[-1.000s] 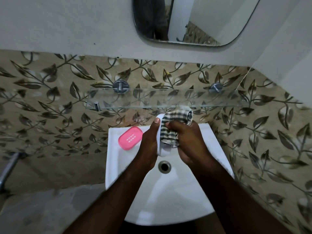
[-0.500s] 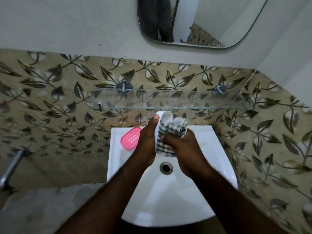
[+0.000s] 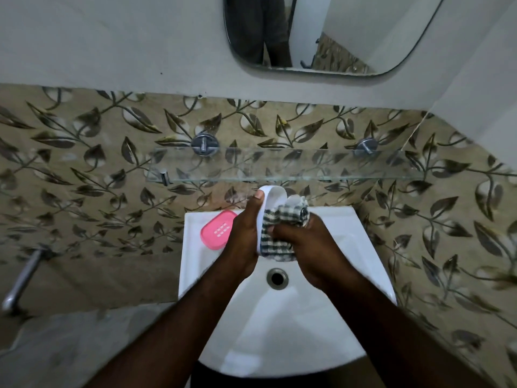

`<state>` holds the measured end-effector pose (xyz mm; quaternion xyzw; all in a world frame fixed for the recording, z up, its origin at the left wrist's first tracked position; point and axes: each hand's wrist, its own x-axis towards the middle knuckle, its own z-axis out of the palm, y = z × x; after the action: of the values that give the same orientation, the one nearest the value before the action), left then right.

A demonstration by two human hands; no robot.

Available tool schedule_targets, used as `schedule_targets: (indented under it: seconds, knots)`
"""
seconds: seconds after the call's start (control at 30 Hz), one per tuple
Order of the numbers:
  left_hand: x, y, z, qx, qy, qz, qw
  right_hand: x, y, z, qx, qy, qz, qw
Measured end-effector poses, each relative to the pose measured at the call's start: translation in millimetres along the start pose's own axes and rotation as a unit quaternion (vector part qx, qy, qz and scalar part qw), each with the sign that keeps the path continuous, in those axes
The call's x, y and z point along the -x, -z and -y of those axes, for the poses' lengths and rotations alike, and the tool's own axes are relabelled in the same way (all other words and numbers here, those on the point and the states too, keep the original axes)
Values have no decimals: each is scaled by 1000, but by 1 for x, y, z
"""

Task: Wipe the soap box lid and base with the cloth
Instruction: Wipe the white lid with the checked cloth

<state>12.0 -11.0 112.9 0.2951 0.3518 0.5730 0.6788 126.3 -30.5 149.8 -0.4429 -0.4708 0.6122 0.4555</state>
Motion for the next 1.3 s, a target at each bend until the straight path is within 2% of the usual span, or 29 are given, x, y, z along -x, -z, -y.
schedule_targets:
  seconds: [0.1,0.17,0.23,0.33,0.37,0.4,0.47,0.5,0.57,0.6,0.63,0.73,0.77,0.8,0.83,0.87,0.93,0.97,1.0,1.03,1.13,1.17,1.2,1.23,1.3]
  knots:
    - [0,-10,5,23,-1,15,1000,-18,2,13,-77,12,-89,993]
    - [-1,-13,6,37,-7,26,999,-20,0,15,-85,30,-104,990]
    - [-1,-12,4,30,0,-3,1000,-8,0,9,-18,53,-71,996]
    - [-4,-6,-1,39,17,-56,998,10,7,-5,106,53,21,993]
    - [-5,-6,-1,41,30,-63,997,12,11,-9,171,67,34,982]
    - [-6,-7,-1,47,42,-73,995,13,14,-11,269,99,34,957]
    - [-5,-11,-2,80,58,-100,990,13,20,-12,429,163,52,887]
    - [-6,-13,-3,100,55,-118,986,14,22,-12,468,179,73,862]
    - [-11,-11,-4,106,49,-134,984,15,24,-13,506,166,107,840]
    - [-12,-10,-1,88,53,-129,986,15,25,-14,508,158,105,840]
    - [-12,-8,2,66,56,-121,989,15,24,-16,485,153,93,856]
    - [-11,-2,9,69,40,-107,991,18,8,-22,284,125,16,950]
    - [-12,-1,9,74,32,-105,991,19,3,-24,230,120,2,966]
    - [-13,2,10,72,32,-108,991,21,2,-27,224,126,5,967]
    - [-14,5,10,63,38,-108,991,23,4,-31,270,144,19,952]
    - [-15,7,9,49,50,-107,992,24,9,-33,358,172,43,917]
    - [-15,10,12,21,72,-114,991,21,20,-36,545,224,90,803]
    - [-15,10,13,13,76,-124,989,18,24,-34,589,222,99,770]
    - [-15,8,14,10,74,-135,988,15,24,-33,596,217,97,767]
    - [-15,7,14,8,66,-145,987,14,21,-33,572,216,89,786]
    - [-14,6,11,7,28,-145,989,14,8,-30,340,159,21,927]
    - [-13,6,10,10,17,-133,991,15,5,-30,266,141,0,953]
    - [-12,6,8,10,11,-121,992,17,3,-31,243,151,-2,958]
    - [-12,6,8,9,14,-119,993,19,4,-32,277,169,7,946]
    - [-12,6,8,15,47,-137,989,22,10,-35,401,209,46,891]
